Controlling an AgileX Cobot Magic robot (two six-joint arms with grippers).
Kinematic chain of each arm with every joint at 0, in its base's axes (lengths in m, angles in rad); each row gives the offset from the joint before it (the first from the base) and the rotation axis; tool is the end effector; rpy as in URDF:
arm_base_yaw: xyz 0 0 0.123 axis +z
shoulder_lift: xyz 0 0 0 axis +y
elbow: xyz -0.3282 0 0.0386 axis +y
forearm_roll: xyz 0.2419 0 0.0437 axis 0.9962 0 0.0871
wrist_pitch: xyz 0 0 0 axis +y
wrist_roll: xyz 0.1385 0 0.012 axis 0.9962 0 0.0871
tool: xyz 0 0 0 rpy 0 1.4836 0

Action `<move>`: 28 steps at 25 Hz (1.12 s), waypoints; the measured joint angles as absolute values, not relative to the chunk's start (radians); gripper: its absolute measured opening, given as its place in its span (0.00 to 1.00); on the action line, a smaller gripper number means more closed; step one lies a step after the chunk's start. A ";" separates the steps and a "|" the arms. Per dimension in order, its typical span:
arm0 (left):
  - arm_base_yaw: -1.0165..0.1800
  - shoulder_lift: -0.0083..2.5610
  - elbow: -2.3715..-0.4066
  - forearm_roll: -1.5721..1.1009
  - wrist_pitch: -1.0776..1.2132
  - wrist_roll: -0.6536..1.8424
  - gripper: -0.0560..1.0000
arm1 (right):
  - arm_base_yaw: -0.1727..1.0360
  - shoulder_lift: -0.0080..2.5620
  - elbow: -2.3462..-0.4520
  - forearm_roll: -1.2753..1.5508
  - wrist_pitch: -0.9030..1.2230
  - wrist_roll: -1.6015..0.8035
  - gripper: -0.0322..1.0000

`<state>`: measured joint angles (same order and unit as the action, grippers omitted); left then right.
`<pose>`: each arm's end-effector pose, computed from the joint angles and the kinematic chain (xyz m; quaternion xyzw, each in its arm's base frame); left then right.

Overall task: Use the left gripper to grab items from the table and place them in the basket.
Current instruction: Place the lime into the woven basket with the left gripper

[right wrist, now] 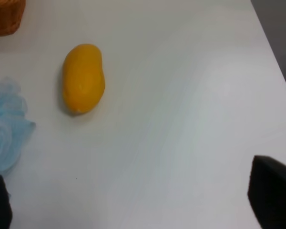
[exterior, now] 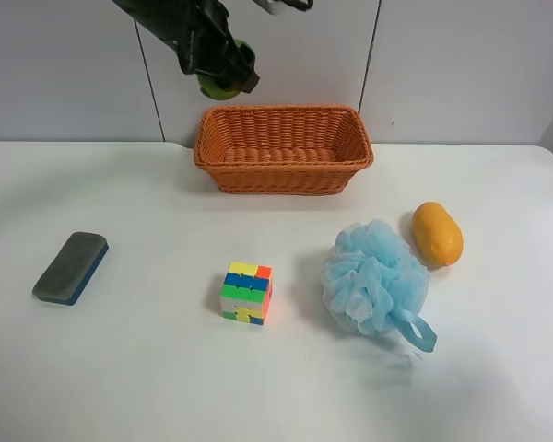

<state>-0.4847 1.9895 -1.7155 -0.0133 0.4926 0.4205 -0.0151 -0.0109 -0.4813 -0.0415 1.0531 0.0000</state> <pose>0.4610 -0.2438 0.2963 0.3910 0.8132 -0.0192 0.4307 -0.0125 -0.0048 0.2474 0.0071 0.8531 -0.0247 0.5212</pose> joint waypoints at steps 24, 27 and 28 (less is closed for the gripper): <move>-0.485 2.290 -1.870 -0.140 0.386 0.513 0.95 | -0.015 -0.011 -0.481 -0.041 1.053 0.000 0.99; -0.485 2.288 -1.870 -0.145 0.395 0.512 0.98 | -0.015 -0.011 -0.481 -0.041 1.053 0.000 0.99; -0.485 2.288 -1.871 -0.146 0.398 0.512 0.99 | -0.015 -0.011 -0.481 -0.041 1.053 0.000 0.99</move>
